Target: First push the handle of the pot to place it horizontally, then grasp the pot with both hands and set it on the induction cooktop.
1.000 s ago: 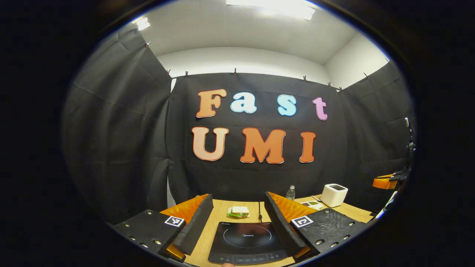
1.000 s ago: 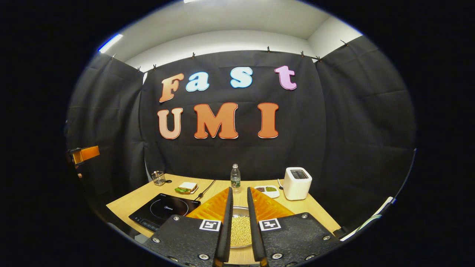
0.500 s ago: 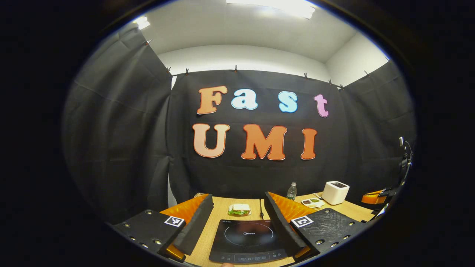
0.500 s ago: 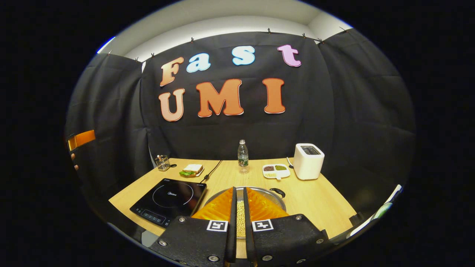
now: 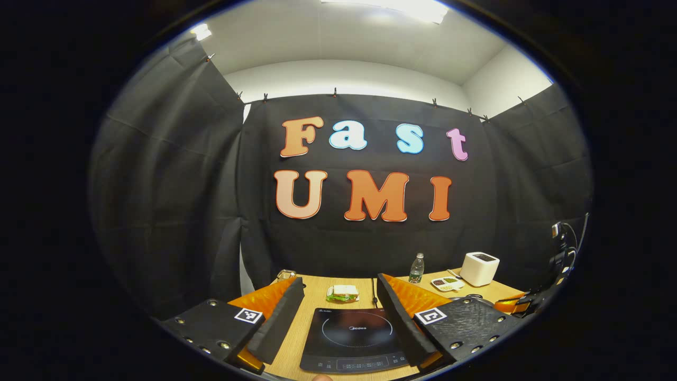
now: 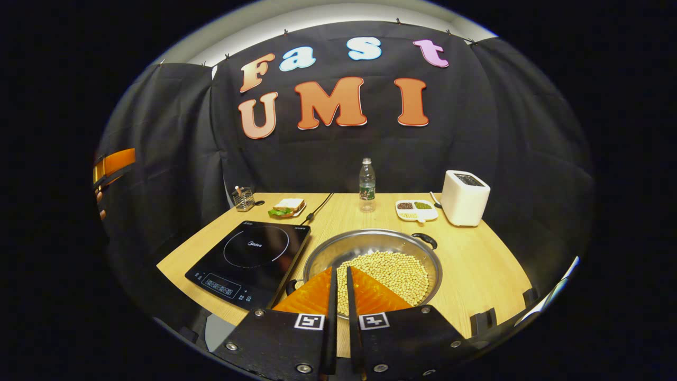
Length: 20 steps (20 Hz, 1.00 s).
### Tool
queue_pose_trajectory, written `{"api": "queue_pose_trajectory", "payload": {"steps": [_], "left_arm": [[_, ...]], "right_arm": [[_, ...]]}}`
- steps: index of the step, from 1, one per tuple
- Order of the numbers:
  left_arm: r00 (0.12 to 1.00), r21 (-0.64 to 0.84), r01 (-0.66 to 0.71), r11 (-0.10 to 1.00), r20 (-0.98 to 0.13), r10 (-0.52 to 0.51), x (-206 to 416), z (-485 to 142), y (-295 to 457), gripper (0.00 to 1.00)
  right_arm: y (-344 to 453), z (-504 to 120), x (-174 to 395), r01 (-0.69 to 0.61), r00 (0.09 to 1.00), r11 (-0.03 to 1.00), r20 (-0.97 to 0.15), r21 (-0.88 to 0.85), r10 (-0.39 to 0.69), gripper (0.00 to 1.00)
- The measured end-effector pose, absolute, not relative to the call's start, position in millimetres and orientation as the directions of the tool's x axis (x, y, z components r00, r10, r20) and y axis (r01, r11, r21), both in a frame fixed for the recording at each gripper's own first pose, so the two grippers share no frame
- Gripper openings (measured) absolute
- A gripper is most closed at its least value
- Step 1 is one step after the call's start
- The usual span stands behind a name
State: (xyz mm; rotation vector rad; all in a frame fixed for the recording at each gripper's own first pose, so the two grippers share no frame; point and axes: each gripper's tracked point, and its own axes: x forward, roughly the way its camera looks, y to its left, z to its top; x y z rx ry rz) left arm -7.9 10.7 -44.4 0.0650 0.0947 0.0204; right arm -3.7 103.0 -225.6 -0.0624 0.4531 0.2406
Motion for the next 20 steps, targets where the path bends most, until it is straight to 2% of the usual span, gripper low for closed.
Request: {"api": "queue_pose_trajectory", "payload": {"steps": [5,20], "left_arm": [[0.993,0.064,-0.030,0.997,-0.108,0.037,-8.3,-53.6,18.8,0.89],[0.988,0.075,-0.046,0.996,-0.146,0.057,-2.6,-82.4,35.2,0.90]], "right_arm": [[119.1,-260.0,-16.5,-0.289,0.820,0.957,-0.508,0.031,0.264,0.10],[145.0,-335.9,-36.3,-0.356,0.693,0.934,-0.659,0.039,0.292,0.10]]}}
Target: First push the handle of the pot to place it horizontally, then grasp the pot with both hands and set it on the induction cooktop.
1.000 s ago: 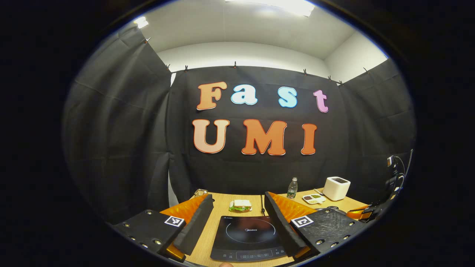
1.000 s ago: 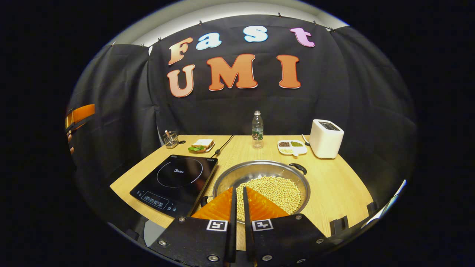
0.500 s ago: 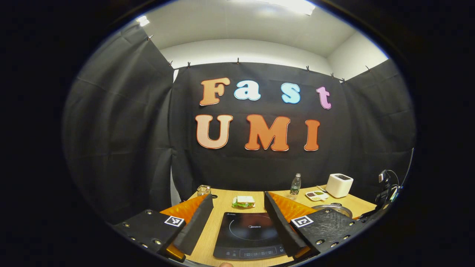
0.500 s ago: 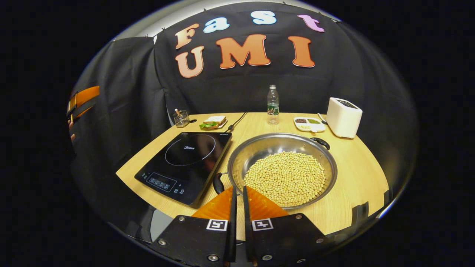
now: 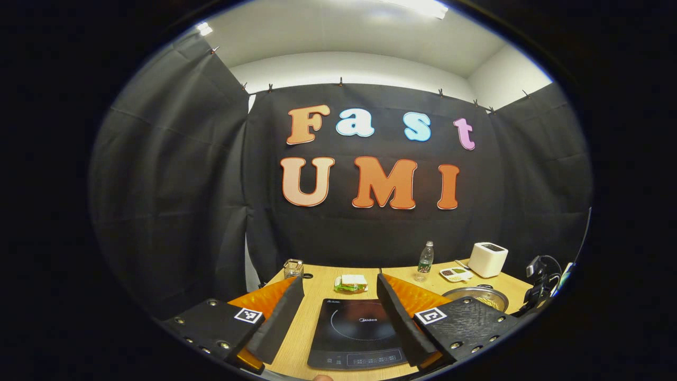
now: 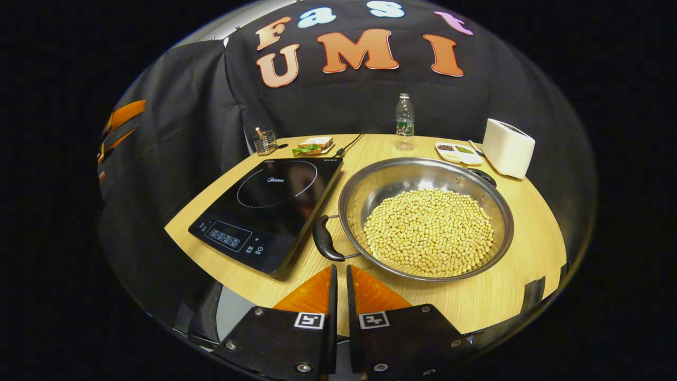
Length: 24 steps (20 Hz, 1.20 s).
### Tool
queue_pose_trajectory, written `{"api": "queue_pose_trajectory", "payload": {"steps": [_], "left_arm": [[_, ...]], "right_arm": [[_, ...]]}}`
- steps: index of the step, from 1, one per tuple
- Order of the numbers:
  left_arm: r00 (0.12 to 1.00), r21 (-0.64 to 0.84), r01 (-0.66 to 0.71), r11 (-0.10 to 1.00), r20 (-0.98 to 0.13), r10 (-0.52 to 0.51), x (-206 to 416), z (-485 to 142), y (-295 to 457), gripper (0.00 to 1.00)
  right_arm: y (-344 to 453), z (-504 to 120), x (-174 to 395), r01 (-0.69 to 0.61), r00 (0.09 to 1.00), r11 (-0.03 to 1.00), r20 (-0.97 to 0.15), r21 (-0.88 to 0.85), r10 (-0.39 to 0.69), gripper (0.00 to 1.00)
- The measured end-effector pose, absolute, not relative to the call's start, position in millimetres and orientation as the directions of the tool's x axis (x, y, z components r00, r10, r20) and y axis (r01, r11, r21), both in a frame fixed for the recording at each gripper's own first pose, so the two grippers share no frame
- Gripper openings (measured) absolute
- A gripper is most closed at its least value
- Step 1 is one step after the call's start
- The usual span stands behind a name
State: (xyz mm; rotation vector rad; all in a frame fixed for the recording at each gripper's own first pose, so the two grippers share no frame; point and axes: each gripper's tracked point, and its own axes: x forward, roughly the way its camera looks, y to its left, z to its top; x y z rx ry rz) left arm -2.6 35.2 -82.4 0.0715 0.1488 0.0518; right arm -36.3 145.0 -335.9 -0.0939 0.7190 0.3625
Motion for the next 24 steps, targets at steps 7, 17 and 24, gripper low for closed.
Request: {"api": "queue_pose_trajectory", "payload": {"steps": [7,17,24], "left_arm": [[0.985,0.057,-0.045,0.997,-0.162,0.054,-0.4,-94.3,40.3,0.90],[0.982,0.062,-0.071,0.996,-0.171,0.081,-3.7,-102.1,59.2,0.89],[0.982,0.069,-0.070,0.995,-0.172,0.081,-1.4,-104.0,60.2,0.89]], "right_arm": [[167.8,-344.5,-25.0,-0.377,0.682,0.926,-0.672,0.015,0.289,0.09],[173.5,-342.0,-0.5,-0.344,0.704,0.939,-0.659,0.011,0.265,0.09],[186.1,-346.9,13.0,-0.336,0.698,0.940,-0.655,0.057,0.289,0.10]]}}
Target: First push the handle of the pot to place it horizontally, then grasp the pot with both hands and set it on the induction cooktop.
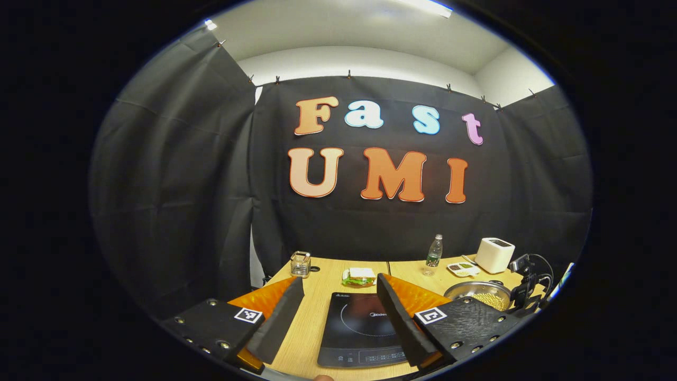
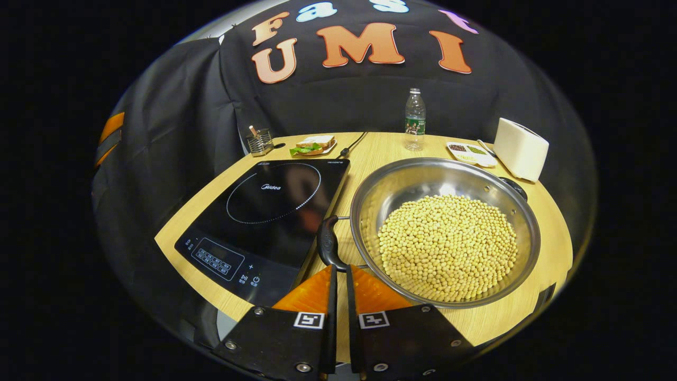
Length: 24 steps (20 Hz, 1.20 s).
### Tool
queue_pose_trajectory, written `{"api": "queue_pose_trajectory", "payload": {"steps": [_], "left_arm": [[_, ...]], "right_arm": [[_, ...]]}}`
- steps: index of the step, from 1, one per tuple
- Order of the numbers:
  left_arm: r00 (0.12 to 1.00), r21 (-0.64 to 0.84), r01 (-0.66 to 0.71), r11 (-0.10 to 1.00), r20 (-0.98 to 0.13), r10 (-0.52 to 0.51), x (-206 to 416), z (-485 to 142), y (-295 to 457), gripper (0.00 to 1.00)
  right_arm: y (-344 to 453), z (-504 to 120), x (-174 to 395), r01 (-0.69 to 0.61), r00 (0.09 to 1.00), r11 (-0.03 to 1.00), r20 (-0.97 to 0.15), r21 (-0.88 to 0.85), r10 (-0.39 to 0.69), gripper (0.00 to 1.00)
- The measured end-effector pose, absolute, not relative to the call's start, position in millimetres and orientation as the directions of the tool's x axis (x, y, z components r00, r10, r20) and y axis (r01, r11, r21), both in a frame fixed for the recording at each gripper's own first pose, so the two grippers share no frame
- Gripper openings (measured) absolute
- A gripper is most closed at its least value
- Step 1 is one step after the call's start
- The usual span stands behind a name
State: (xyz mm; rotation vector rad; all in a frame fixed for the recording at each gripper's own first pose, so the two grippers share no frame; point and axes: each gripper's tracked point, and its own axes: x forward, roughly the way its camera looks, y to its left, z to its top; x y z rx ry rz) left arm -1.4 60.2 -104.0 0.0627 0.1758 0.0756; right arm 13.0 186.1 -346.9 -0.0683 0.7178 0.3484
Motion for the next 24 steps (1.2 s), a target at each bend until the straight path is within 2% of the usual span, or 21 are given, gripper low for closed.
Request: {"api": "queue_pose_trajectory", "payload": {"steps": [24], "left_arm": [[0.972,0.056,-0.089,0.994,-0.213,0.099,32.0,-128.6,90.7,0.89]], "right_arm": [[208.0,-350.8,68.8,-0.229,0.740,0.966,-0.623,0.124,0.255,0.09]]}}
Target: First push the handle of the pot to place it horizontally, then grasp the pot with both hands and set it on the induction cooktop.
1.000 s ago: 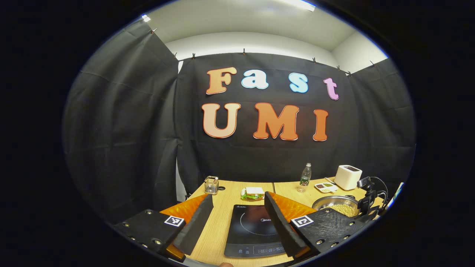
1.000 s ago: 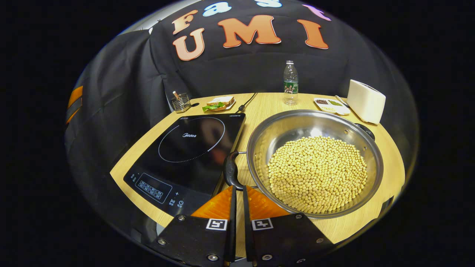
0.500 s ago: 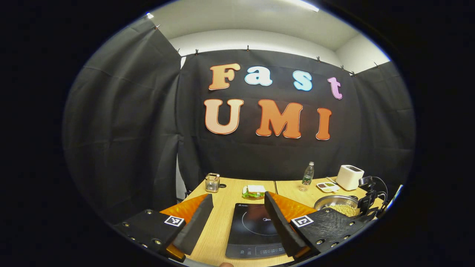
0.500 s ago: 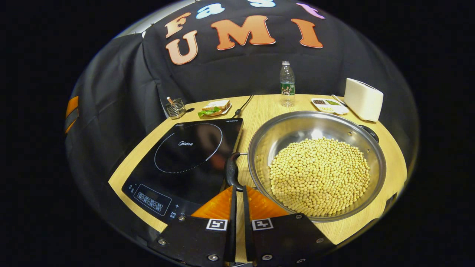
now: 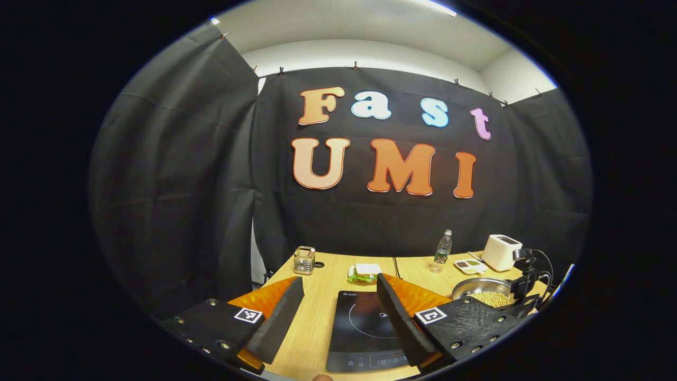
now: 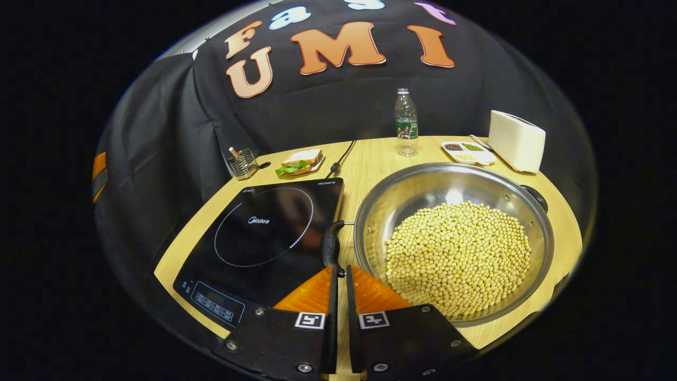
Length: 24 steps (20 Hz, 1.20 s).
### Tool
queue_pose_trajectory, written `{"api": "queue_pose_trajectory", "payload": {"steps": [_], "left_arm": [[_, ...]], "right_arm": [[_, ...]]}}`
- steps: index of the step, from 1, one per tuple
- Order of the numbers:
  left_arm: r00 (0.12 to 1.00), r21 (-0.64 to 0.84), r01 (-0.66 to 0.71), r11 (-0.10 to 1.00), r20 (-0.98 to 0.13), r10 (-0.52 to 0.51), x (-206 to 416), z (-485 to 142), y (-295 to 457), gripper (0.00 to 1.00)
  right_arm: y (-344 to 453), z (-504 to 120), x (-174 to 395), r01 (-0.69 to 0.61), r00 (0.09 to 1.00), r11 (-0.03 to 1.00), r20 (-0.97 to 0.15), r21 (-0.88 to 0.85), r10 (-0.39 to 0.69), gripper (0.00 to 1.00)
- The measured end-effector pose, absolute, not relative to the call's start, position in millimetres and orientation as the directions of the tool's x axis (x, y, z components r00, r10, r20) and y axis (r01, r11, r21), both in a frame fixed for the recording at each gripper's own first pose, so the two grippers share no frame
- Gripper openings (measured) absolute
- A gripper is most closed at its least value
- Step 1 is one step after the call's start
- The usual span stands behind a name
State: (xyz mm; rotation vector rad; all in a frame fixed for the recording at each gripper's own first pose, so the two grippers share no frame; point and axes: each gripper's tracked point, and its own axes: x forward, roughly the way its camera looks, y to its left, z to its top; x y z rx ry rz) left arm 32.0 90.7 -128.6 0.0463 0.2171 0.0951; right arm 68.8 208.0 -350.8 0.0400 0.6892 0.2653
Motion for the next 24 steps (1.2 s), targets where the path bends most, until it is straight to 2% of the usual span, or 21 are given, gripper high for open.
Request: {"api": "queue_pose_trajectory", "payload": {"steps": [24], "left_arm": [[0.969,0.064,-0.098,0.993,-0.220,0.110,64.9,-134.4,114.1,0.89]], "right_arm": [[221.2,-345.8,114.4,-0.146,0.761,0.973,-0.608,0.180,0.227,0.00]]}}
